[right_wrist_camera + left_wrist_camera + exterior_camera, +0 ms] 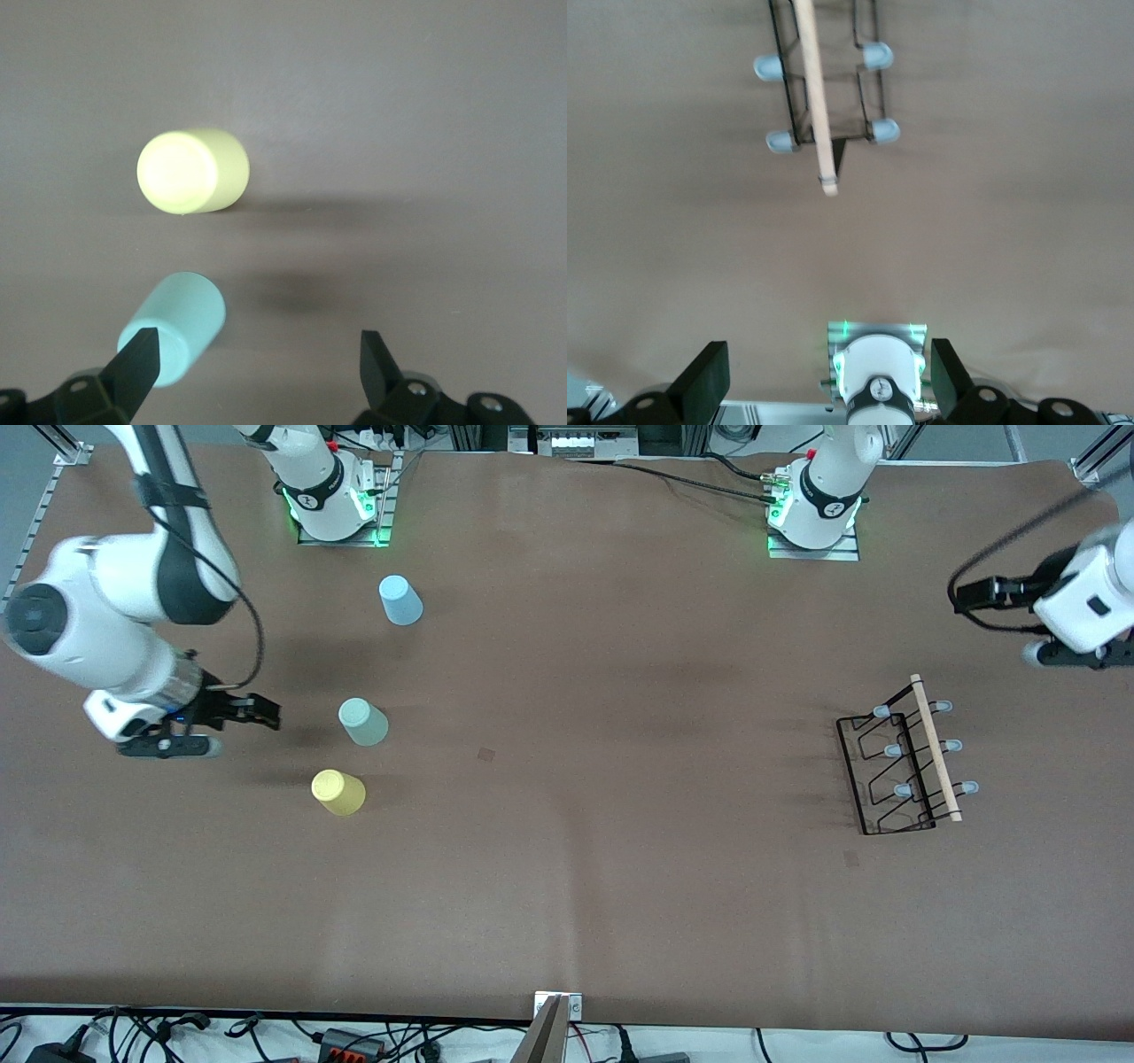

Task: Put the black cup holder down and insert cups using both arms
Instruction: 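Reach the right gripper to the teal cup while the left gripper reaches the rack, then grasp the rack handle with the left gripper and the teal cup with the right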

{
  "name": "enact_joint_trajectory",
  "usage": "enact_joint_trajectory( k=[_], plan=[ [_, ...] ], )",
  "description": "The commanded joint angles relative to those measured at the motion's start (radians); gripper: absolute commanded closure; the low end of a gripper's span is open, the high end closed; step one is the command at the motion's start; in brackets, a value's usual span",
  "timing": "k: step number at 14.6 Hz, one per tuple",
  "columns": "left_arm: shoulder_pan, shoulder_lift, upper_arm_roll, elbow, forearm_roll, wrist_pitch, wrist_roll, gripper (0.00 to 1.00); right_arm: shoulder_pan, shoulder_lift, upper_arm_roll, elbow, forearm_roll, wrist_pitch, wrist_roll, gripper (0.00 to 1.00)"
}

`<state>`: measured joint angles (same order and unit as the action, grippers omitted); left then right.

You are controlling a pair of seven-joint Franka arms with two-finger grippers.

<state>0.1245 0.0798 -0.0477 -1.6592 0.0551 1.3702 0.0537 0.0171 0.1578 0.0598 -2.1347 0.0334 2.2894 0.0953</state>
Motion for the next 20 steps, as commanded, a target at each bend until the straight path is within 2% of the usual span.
enact_joint_trajectory(
  k=[1,5,9,12,14,19,20],
  plan=[
    [0.024,0.075,-0.004,-0.029,0.011,0.18,0.029,0.0,0.04,-0.003,0.044,-0.083,0.011,0.102,0.177,0.0],
    [0.033,0.072,-0.011,-0.239,0.012,0.565,0.029,0.02,0.063,0.042,0.072,-0.105,0.006,0.168,0.238,0.0],
    [0.044,0.068,-0.015,-0.347,0.012,0.694,0.029,0.05,0.066,0.045,0.072,-0.181,0.008,0.238,0.238,0.0],
    [0.047,0.048,-0.015,-0.436,0.012,0.792,0.029,0.13,0.067,0.051,0.074,-0.198,0.01,0.26,0.25,0.0],
    [0.047,0.046,-0.015,-0.485,0.012,0.861,0.029,0.24,0.067,0.058,0.081,-0.197,0.01,0.274,0.259,0.0],
    [0.047,0.051,-0.015,-0.488,0.012,0.871,0.031,0.76,0.096,0.104,0.089,-0.197,0.01,0.338,0.303,0.0],
    [0.047,0.052,-0.015,-0.488,0.012,0.871,0.029,0.84,0.096,0.108,0.087,-0.197,0.01,0.338,0.304,0.0]
  ],
)
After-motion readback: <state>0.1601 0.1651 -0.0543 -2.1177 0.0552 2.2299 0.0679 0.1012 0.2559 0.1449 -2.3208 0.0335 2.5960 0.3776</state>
